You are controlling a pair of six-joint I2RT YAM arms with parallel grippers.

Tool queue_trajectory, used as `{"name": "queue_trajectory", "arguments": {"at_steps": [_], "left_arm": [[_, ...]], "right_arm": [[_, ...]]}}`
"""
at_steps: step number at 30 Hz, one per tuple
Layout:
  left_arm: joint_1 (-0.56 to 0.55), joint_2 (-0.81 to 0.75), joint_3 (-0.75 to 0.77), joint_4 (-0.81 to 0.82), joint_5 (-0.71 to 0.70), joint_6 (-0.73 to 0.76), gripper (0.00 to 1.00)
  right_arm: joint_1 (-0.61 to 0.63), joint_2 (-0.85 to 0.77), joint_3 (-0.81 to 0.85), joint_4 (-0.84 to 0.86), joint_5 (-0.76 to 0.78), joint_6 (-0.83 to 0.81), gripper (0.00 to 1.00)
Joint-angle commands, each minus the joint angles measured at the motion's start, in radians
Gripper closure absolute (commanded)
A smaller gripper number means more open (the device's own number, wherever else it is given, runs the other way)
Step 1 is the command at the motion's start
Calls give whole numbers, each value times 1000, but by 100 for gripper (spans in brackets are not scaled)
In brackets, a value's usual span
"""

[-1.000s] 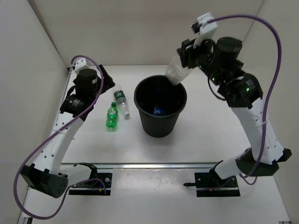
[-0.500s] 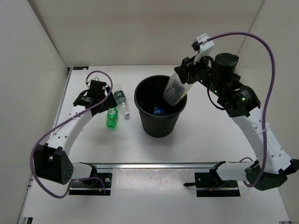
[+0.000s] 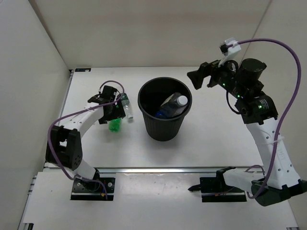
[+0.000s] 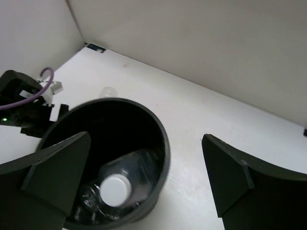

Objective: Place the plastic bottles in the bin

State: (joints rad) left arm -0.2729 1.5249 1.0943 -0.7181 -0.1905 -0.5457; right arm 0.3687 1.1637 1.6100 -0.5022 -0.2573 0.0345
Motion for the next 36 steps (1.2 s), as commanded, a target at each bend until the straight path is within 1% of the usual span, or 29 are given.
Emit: {"name": "queue_trajectory", "arguments": {"at_steps": [1,3,5,7,8,10,12,14,15,16,17,19,20,21,22,23,25,27,29,30,32,33,35,36], "left_arm": [[8,35,-8,64,19,10,1],[11,67,-5,75,16,19,2],[14,118,13,74,16,7,2],[23,153,21,77,17,10,1],[11,176,24,85,5,9,1],[8,195,27,85,0,7,1],[8,213,21,100,11,3,1],[14,224,16,111,19,3,6],[14,222,16,109,19,4,14],[8,221,19,105,17,1,26],[6,198,18,103,2,3,31],[-3,161,21,94,-35,-2,44],[-6,127,25,89,-55,3,49],[-8,88,32,79,-64,-2,49],[-2,42,47,65,-81,-6,51],[7,28,56,51,-82,-10,52],[6,-63,114,20,-102,-4,56],[-23,-122,180,11,-136,3,54],[-104,-158,318,2,-173,23,51],[-127,-167,355,-4,-203,29,50],[-208,-160,513,-4,-219,59,44],[-224,-152,535,-4,-210,61,44],[-261,-138,640,25,-167,65,43],[-275,-134,657,45,-138,72,42]], "right_arm": [[-107,-64,-82,34,-68,50,1],[-169,-96,-126,8,-69,64,1],[-255,-140,-205,11,-109,94,1],[-310,-165,-252,-1,-157,116,1],[-333,-179,-289,5,-172,120,1],[-341,-202,-321,5,-177,130,1],[-338,-214,-334,-15,-133,128,1],[-312,-220,-358,-30,-97,130,1],[-306,-223,-377,-39,-71,131,1],[-300,-226,-386,-44,-68,136,1],[-301,-231,-409,-50,-65,146,1],[-303,-245,-447,-49,-43,156,1],[-313,-245,-470,-48,-49,165,1],[-327,-252,-495,-48,-53,163,1],[-341,-259,-519,-44,-68,168,1],[-352,-269,-530,-36,-75,171,1],[-398,-288,-590,-19,-82,173,1],[-422,-294,-631,-18,-79,182,1],[-448,-277,-668,-32,-97,185,1],[-448,-280,-692,-32,-97,188,1],[-432,-277,-722,-36,-50,191,0],[-421,-271,-734,-33,-31,191,1],[-416,-283,-742,-38,-8,195,0],[-419,-286,-746,-36,-5,186,1]]}}
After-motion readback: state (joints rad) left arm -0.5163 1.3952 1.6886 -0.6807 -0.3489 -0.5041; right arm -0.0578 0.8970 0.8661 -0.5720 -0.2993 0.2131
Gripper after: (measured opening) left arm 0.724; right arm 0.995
